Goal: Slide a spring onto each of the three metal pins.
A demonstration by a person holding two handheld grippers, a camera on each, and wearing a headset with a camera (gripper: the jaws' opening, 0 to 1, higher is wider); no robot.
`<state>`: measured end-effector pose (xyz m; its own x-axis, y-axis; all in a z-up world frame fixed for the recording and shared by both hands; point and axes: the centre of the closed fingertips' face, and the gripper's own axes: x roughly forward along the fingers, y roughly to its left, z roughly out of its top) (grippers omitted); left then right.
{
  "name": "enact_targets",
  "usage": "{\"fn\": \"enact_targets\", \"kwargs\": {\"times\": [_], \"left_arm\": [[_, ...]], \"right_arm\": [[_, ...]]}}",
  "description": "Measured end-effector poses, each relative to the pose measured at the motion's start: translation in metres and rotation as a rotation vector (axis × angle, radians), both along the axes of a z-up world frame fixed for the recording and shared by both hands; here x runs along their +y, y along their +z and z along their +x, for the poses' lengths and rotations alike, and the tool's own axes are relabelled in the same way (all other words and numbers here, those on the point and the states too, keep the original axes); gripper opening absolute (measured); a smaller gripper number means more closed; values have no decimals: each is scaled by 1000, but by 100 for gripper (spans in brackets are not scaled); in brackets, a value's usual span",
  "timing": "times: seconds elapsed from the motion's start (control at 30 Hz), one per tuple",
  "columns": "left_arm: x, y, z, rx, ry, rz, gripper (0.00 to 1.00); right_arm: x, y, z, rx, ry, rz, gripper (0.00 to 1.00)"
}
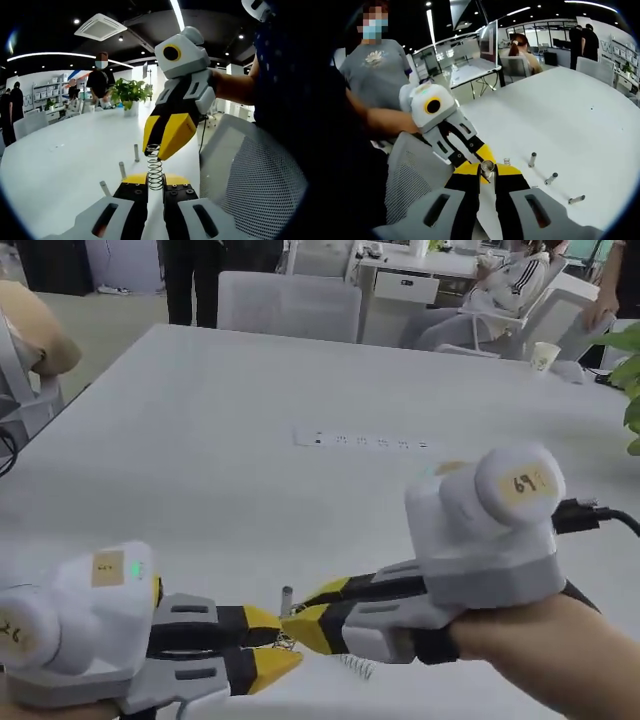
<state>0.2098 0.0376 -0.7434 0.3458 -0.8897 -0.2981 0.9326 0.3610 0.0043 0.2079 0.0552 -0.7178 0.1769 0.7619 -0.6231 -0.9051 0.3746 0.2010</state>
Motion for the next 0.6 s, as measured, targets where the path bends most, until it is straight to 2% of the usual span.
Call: {"fn": "enact_targets", "kwargs": {"times": [0.03,0.27,0.33,0.4,0.47,0.6], "left_arm": [[-2,-1,-2,-1,-12,12,3],[-3,-6,-7,5,-51,51,2],[-3,-9,-9,-3,-62,74,2],[-4,-9,-10,0,-70,76,2],[-5,-11,-12,-5,-80,94,2],[-5,-11,-13,3,-84,94,2]], "right_arm": [[-1,-2,-1,-5,26,-32,8],[-1,-11,-8,-22,167,-162,9],[2,-12,-10,-23,192,-179,9],[1,-16,-13,-14,218,-211,9],[3,-20,-15,-25,249,-239,9],[2,-24,-17,-24,277,-274,9]]}}
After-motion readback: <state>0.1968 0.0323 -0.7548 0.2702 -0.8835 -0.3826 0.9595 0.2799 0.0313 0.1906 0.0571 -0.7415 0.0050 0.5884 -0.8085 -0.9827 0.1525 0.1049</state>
